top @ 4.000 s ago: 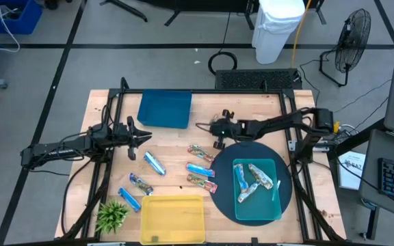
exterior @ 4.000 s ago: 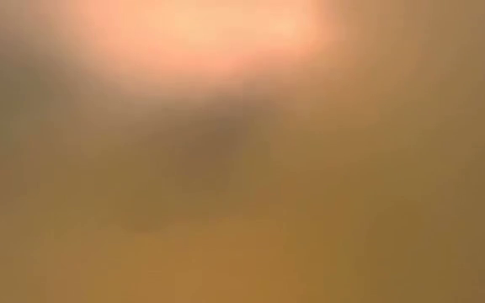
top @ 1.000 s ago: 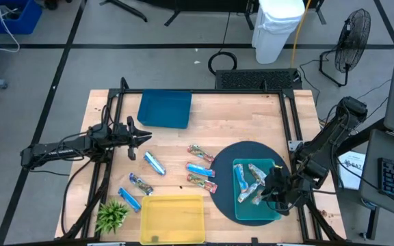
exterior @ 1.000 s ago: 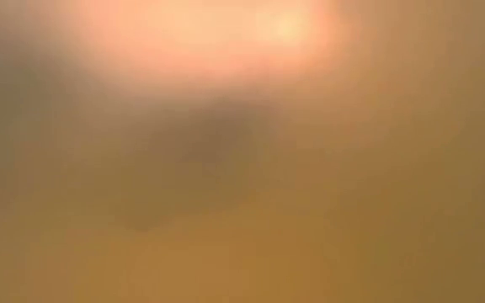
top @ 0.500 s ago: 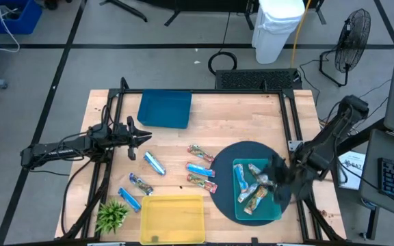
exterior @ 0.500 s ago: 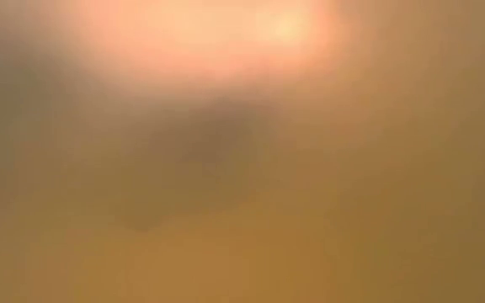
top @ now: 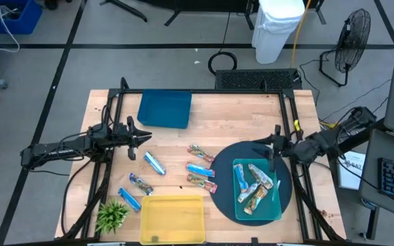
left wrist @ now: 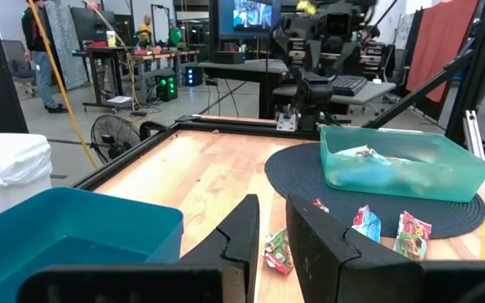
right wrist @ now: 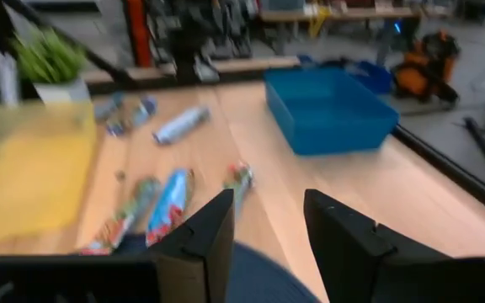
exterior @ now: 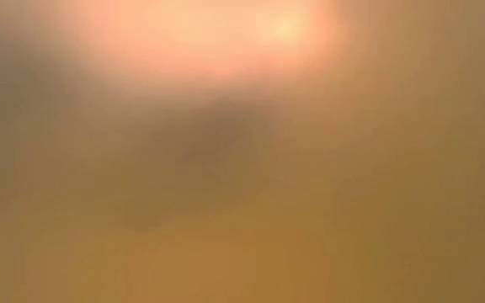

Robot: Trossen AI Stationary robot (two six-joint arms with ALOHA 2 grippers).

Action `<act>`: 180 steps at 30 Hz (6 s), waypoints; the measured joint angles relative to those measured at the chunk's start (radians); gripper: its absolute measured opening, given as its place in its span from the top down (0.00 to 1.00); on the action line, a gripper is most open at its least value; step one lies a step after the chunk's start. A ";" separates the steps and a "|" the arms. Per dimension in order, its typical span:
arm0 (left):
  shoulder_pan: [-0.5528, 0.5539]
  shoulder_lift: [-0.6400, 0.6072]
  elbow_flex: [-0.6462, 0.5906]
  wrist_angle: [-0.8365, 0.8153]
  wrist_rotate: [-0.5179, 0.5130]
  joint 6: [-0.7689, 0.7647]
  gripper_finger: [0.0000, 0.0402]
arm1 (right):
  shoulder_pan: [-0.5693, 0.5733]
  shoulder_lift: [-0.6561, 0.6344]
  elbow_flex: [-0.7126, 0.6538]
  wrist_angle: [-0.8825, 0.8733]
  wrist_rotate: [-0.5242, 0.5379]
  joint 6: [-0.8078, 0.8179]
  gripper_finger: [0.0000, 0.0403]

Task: Pick and place Granola Bars by type
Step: Put the top red granola bar into the blue bin

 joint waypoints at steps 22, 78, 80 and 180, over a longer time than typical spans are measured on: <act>0.000 0.000 0.000 0.000 0.000 0.000 0.83 | -0.260 -0.454 -0.107 -0.056 -0.219 -0.201 0.67; 0.000 0.000 0.000 0.000 0.000 0.000 0.83 | -0.770 -0.423 -0.387 0.215 -0.720 -0.176 0.67; 0.000 0.000 0.000 0.000 0.000 0.000 0.83 | -0.770 -0.423 -0.387 0.214 -0.721 -0.149 0.67; -0.181 1.647 1.009 -0.202 -0.158 0.219 0.95 | -0.769 -0.423 -0.388 0.217 -0.718 -0.121 0.67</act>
